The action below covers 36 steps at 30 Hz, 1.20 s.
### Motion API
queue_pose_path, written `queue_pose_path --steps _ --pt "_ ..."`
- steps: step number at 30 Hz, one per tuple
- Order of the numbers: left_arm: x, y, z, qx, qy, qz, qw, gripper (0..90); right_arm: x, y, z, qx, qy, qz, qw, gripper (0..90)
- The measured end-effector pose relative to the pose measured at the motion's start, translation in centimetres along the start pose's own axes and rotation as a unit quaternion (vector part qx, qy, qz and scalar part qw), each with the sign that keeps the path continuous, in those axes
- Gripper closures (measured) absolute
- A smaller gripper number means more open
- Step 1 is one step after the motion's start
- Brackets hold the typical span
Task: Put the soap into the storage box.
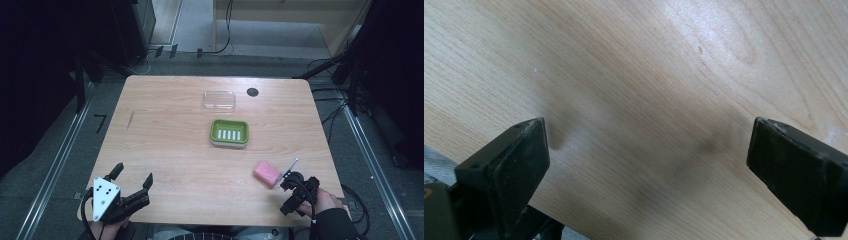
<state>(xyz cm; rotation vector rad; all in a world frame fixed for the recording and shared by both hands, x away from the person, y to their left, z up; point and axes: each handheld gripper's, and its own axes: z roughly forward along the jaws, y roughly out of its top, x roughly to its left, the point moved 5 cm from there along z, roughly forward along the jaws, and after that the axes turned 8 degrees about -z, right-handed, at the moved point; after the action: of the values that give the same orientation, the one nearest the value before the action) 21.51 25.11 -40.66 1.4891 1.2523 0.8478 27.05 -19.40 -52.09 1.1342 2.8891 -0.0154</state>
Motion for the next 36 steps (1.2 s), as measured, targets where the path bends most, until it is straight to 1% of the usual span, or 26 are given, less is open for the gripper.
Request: queue_pose_path --steps 1,6,9,11,13,16,18,19,20,21,23,24,26,27,28,30,31,32,33,34,36 --pt "0.0 0.0 0.0 -0.001 -0.001 0.000 1.0000 13.4 -0.1 0.0 0.1 -0.003 -0.001 -0.004 1.0000 3.7" --pt "-0.2 0.0 0.3 0.004 -0.004 0.007 1.0000 13.3 -0.1 -0.2 0.0 -0.003 -0.002 0.004 1.0000 3.6" --pt "-0.1 0.1 0.5 0.003 -0.002 0.000 1.0000 13.3 -0.1 -0.1 0.0 -0.005 -0.002 0.002 1.0000 3.6" --pt "-0.1 0.1 0.6 0.002 -0.003 -0.001 1.0000 13.3 -0.2 -0.1 0.1 -0.003 -0.001 -0.002 1.0000 3.5" --pt "-0.2 0.1 0.8 0.004 -0.004 0.000 1.0000 13.3 -0.3 0.0 0.2 -0.010 -0.002 0.000 0.9999 3.6" --pt "-0.6 0.2 1.1 0.008 -0.007 0.008 0.9999 13.4 -0.4 -0.2 0.3 -0.005 0.000 0.000 1.0000 3.6" --pt "-0.7 0.2 1.2 0.011 -0.007 0.010 0.9999 13.3 -0.5 -0.3 0.4 -0.007 0.002 -0.001 1.0000 3.4" --pt "-0.7 0.2 1.2 0.012 -0.007 0.011 0.9998 13.4 -0.5 -0.4 0.3 -0.005 0.002 0.001 1.0000 3.0" --pt "-0.7 0.2 1.2 0.011 -0.008 0.011 0.9998 13.4 -0.6 -0.4 0.3 -0.008 0.000 0.002 1.0000 2.9" --pt "-0.7 0.2 1.2 0.010 -0.008 0.010 0.9999 13.3 -0.6 -0.3 0.2 -0.009 -0.002 -0.002 1.0000 2.9" --pt "-0.6 0.2 1.1 0.010 -0.008 0.010 0.9999 13.4 -0.3 -0.2 0.1 -0.006 -0.008 -0.002 0.9999 2.5" --pt "-0.6 0.2 1.1 0.010 -0.009 0.009 0.9999 13.3 -0.4 -0.1 0.0 -0.012 -0.010 -0.006 0.9999 2.5" --pt "-0.7 0.1 1.1 0.013 -0.009 0.014 0.9998 13.4 -0.4 0.0 -0.2 -0.010 -0.013 -0.007 0.9998 2.2" --pt "-0.7 0.1 1.0 0.013 -0.010 0.016 0.9997 13.4 -0.5 0.1 -0.3 -0.013 -0.016 -0.008 0.9997 1.8" --pt "-0.6 0.1 0.9 0.009 -0.012 0.010 0.9998 13.3 -0.4 0.3 -0.6 -0.019 -0.020 -0.005 0.9996 1.6" --pt "-0.5 0.1 0.8 0.008 -0.010 0.006 0.9999 13.3 -0.3 0.5 -0.8 -0.020 -0.024 -0.006 0.9995 1.6" --pt "-0.4 0.1 0.8 0.007 -0.011 0.007 0.9999 13.3 -0.3 0.5 -0.8 -0.020 -0.024 -0.006 0.9995 1.6" --pt "-0.5 0.1 0.8 0.007 -0.011 0.007 0.9999 13.3 -0.4 0.7 -0.8 -0.024 -0.027 -0.012 0.9993 1.6" --pt "-0.5 0.1 0.8 0.007 -0.011 0.007 0.9999 13.4 -0.3 0.8 -0.9 -0.022 -0.027 -0.008 0.9993 1.6" --pt "-0.5 0.1 0.8 0.009 -0.009 0.007 0.9999 13.3 -0.4 1.0 -0.8 -0.025 -0.029 -0.013 0.9992 1.5" --pt "-0.6 0.1 0.9 0.011 -0.010 0.010 0.9998 13.3 -0.4 1.3 -0.8 -0.025 -0.027 -0.012 0.9993 1.5"
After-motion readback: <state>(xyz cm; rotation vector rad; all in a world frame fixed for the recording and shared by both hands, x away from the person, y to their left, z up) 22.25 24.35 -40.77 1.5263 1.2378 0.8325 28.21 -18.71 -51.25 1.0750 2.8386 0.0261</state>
